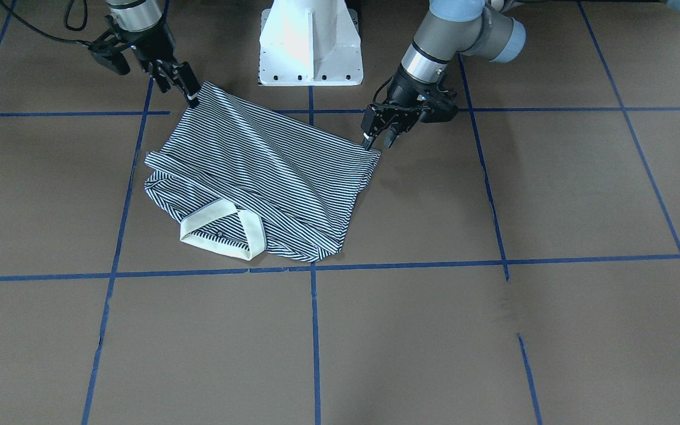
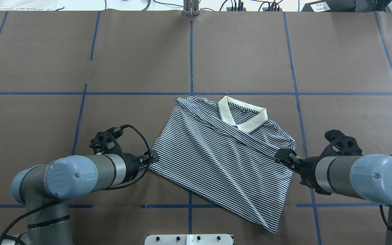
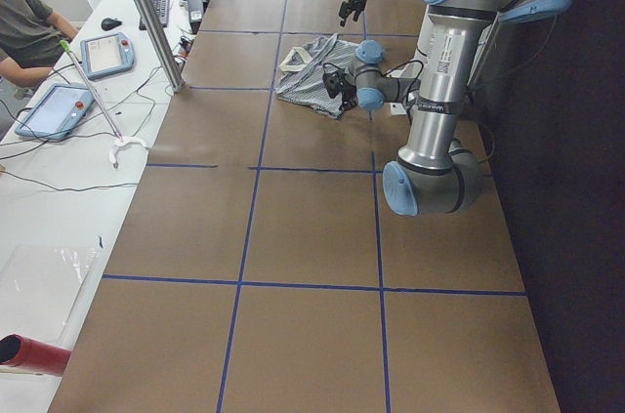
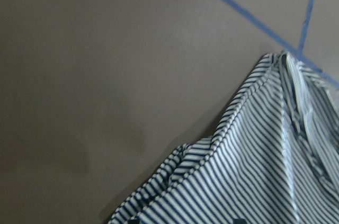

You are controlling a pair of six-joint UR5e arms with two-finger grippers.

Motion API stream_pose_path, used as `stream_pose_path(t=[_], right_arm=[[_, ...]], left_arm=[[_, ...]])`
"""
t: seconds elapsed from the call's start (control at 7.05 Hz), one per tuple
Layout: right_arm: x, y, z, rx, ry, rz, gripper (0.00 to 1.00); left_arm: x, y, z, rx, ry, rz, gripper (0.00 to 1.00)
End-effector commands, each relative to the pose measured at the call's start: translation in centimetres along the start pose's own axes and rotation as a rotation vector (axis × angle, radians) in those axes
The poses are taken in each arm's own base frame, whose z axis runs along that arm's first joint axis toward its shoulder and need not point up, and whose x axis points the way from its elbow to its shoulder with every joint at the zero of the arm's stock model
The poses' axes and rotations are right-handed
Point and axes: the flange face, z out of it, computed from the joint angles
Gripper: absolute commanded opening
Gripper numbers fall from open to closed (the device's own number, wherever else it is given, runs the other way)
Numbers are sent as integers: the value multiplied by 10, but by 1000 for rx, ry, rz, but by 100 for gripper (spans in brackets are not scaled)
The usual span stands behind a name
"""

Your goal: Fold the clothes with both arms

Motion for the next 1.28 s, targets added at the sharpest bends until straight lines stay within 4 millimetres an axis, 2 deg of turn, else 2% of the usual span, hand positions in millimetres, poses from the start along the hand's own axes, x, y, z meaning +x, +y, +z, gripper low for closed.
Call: stream_pose_path(t=[0.0,0.14,0.43,0.57,0.71,1.13], right_arm=[[0,-7,3,17,2,-8,100],[2,-9,10,24,15,-7,100],[0,-10,10,26,12,-5,100],[-1,-25,10,50,10,1,100],[-2,-29,10,58,10,-20,100],[-3,-28,11,56,8,-20,100]], left_arm=[[6,14,9,22,-79,18,64],[3,14,11,28,-93,22,63],[0,12,18,38,-108,28,63],[0,9,20,58,-107,29,61],[0,8,20,60,-106,42,60],[-3,9,26,62,-118,44,59]])
